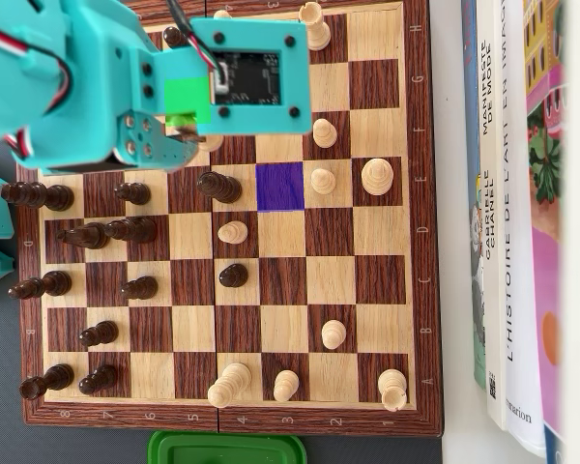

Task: Play chess

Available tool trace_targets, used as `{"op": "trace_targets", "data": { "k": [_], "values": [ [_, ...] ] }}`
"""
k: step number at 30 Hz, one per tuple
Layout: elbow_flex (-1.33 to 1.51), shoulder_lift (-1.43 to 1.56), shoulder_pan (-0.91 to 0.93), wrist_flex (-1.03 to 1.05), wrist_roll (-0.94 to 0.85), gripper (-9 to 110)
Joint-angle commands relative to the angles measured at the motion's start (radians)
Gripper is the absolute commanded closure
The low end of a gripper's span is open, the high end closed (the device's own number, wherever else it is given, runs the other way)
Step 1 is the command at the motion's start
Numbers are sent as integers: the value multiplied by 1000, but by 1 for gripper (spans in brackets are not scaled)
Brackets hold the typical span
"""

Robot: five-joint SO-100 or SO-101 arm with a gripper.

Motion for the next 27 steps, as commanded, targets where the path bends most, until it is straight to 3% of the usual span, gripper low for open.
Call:
{"op": "trace_targets", "data": {
  "k": [1,27],
  "values": [
    [14,64,-25,-9,15,94],
    [235,118,-224,-172,129,94]
  ]
}}
